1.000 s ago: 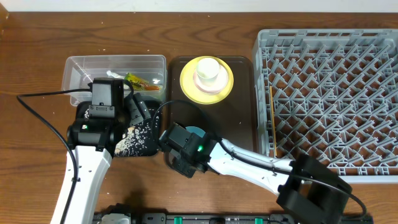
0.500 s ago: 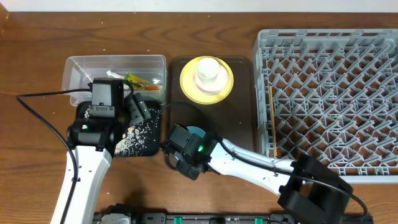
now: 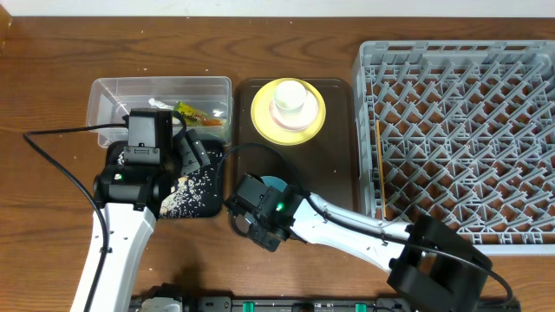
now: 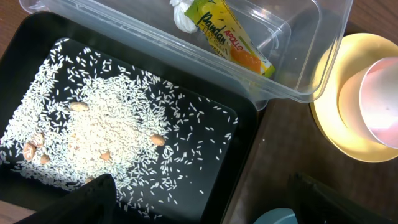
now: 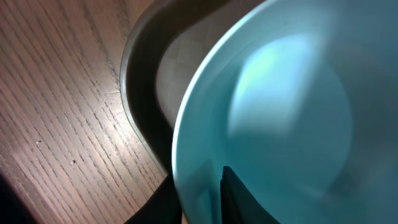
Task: Sort waste into correct bins and load items into the dishwasher rack
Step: 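Lift the bowl and carry it right over the grey rack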
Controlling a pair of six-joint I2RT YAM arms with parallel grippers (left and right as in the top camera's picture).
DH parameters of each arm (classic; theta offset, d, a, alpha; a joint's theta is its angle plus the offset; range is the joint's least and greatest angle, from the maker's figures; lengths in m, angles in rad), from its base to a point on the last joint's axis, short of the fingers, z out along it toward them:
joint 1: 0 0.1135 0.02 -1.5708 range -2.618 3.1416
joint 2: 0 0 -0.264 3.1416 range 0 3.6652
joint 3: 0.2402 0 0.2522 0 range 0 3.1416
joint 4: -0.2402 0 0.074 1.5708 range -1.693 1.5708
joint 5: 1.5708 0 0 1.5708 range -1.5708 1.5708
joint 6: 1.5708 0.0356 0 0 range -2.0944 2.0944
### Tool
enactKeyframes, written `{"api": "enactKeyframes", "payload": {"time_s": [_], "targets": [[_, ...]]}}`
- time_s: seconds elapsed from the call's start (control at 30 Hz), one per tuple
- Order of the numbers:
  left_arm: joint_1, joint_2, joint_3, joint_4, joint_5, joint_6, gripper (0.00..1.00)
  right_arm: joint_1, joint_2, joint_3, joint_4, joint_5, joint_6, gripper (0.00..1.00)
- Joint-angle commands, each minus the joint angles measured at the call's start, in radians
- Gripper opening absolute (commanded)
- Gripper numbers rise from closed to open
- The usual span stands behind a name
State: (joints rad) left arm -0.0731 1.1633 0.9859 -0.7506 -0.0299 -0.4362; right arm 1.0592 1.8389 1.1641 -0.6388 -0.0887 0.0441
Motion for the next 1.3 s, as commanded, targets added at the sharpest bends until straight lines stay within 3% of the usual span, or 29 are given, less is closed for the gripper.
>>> {"api": "enactKeyframes", "payload": {"time_s": [0.0, 0.17, 0.27, 0.5, 0.7, 0.93, 1.13, 1.27], "targets": [[0.005, 0.006, -0.007, 0.003, -0.012, 0.017, 0.9, 0.012, -0.021, 0.013, -0.008, 0.011, 0.0, 0.18], [0.005, 0.006, -0.007, 0.003, -0.012, 0.017, 0.9, 0.012, -0.021, 0.013, -0.025, 0.01, 0.0, 0.18], [0.005, 0.006, -0.007, 0.003, -0.012, 0.017, 0.9, 0.012, -0.021, 0.013, -0.028, 0.01, 0.0, 0.01], [0.005, 0.006, -0.007, 0.003, -0.012, 0.017, 0.9, 0.008, -0.057, 0.016, -0.025, 0.01, 0.006, 0.01], [0.005, 0.006, -0.007, 0.003, -0.012, 0.017, 0.9, -0.027, -0.212, 0.031, -0.029, 0.01, 0.095, 0.01], [0.005, 0.006, -0.007, 0.003, -0.012, 0.017, 0.91, -0.203, -0.513, 0.031, -0.106, -0.058, 0.349, 0.01], [0.005, 0.006, -0.007, 0.003, -0.012, 0.017, 0.9, -0.416, -0.737, 0.031, -0.161, -0.271, 0.461, 0.01], [0.005, 0.006, -0.007, 0.003, -0.012, 0.017, 0.9, -0.534, -0.86, 0.031, -0.222, -0.294, 0.503, 0.01]]}}
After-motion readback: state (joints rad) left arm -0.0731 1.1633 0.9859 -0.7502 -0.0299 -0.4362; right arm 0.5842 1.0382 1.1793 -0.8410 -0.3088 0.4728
